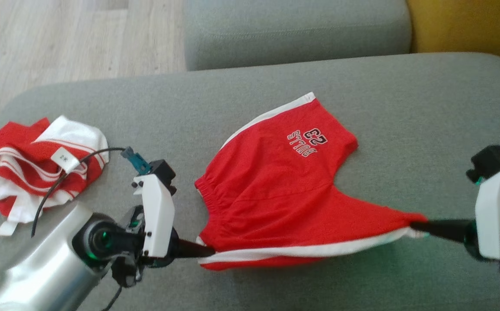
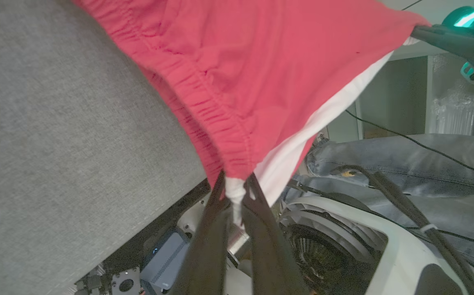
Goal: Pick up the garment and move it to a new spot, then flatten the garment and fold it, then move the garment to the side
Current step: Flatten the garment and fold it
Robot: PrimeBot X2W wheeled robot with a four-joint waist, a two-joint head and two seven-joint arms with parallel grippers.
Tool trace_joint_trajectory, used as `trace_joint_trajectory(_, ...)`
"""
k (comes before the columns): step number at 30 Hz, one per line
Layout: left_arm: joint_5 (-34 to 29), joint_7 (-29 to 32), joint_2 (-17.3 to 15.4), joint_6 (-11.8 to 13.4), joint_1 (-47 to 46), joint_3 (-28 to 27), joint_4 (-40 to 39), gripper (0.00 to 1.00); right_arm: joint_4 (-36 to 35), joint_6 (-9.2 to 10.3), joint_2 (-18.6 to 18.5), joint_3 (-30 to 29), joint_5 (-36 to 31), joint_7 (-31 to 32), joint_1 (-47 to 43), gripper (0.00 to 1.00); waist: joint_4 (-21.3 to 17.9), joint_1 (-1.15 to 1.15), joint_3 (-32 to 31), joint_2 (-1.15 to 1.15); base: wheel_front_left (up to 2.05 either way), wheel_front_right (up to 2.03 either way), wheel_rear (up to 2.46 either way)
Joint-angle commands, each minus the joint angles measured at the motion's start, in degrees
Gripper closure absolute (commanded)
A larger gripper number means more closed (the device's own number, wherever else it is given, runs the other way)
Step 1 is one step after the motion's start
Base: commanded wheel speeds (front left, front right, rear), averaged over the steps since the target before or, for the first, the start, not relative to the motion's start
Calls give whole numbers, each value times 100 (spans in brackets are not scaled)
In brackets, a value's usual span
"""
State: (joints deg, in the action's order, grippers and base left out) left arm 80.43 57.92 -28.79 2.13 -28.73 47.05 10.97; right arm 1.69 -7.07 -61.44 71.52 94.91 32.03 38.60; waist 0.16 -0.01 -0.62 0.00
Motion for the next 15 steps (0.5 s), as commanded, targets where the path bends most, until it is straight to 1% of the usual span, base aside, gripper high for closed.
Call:
trace_joint_trajectory(1,71,28,-191,88,-406,-401,-205,100,7,-42,-193,-197,64,-14,225,100,73,1,134,0,0,0,0)
trace_joint_trajectory(6,271,195,-48,363,-909,-653,-200,100,420,-42,-80,-427,304,325,809,100,242,1,670,0,0,0,0)
trace_joint_trajectory(9,435,374,92,547,-1246,-771,-87,100,747,-42,72,-582,521,590,1257,100,334,1,1026,0,0,0,0)
trace_joint_trajectory(12,503,409,285,738,-1632,-897,28,100,1078,-42,241,-741,686,768,1731,100,435,1,1399,0,0,0,0)
trace_joint_trajectory(15,548,380,537,871,-2008,-1002,128,100,1440,-42,401,-822,683,900,2192,100,542,1,1741,0,0,0,0)
